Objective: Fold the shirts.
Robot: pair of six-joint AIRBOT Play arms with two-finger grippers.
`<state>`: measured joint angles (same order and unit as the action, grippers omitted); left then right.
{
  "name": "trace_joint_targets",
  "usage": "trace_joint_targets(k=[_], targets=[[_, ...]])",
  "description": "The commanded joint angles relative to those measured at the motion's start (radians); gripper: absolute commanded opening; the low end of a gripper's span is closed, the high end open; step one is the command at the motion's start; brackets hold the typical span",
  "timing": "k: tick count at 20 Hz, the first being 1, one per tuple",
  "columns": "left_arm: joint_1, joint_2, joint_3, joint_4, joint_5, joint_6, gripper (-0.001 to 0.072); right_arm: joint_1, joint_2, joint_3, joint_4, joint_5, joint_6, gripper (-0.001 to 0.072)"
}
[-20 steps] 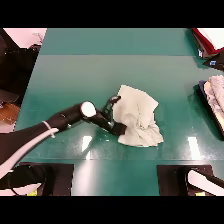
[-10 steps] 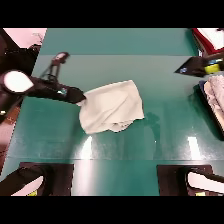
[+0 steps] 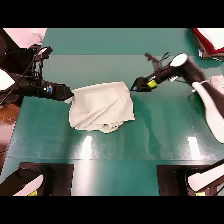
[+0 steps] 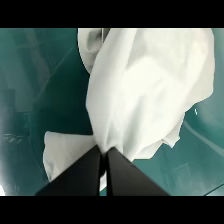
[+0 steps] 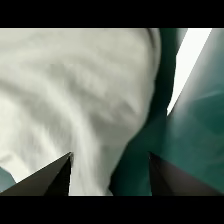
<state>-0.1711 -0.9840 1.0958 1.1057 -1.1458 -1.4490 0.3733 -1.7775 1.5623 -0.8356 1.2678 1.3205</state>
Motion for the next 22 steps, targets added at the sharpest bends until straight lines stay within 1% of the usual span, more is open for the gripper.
trace_joint_targets(k=[1,2,3,4,6,8,10,12,14,17,20,22], targets=[[0.003,0.002,0.001,0.003,-0.008,0.002,0.0032,0.061,-0.098,0.0,0.055,-0.031,-0.001,0.0433],[0.003,0.002,0.001,0.003,-0.008,0.002,0.0031,0.065,-0.103,0.0,0.055,-0.039,-0.001,0.0338],[0.003,0.002,0.001,0.003,-0.008,0.002,0.0032,0.065,-0.102,0.0,0.056,-0.048,-0.002,0.0198],[0.003,0.002,0.001,0.003,-0.009,0.002,0.0032,0.065,-0.097,0.001,0.055,-0.058,-0.002,0.0017],[0.003,0.002,0.002,0.003,-0.017,0.003,0.0031,0.055,-0.061,0.0,0.045,-0.097,-0.003,0.0014],[0.003,0.005,0.042,0.023,-0.043,0.01,0.0031,0.034,0.026,0.001,0.0,-0.137,-0.003,0.0013],[0.003,0.005,0.172,0.042,-0.099,0.011,0.0031,-0.005,0.156,0.006,-0.048,-0.142,-0.003,0.0013],[0.003,0.005,0.357,0.034,-0.15,0.012,0.0031,-0.045,0.293,0.055,-0.109,-0.088,-0.004,0.0012],[0.003,0.005,0.551,-0.012,-0.201,0.013,0.0031,-0.072,0.417,0.136,-0.17,-0.038,-0.004,0.0013],[0.003,0.005,0.794,-0.089,-0.261,0.013,0.0031,-0.078,0.552,0.258,-0.248,0.008,-0.003,0.0013],[0.003,0.005,0.95,-0.178,-0.306,0.013,0.0031,-0.078,0.662,0.329,-0.268,0.043,-0.003,0.0013],[0.003,0.005,0.99,-0.262,-0.313,0.013,0.0032,-0.078,0.734,0.335,-0.268,0.047,-0.002,0.0012]])
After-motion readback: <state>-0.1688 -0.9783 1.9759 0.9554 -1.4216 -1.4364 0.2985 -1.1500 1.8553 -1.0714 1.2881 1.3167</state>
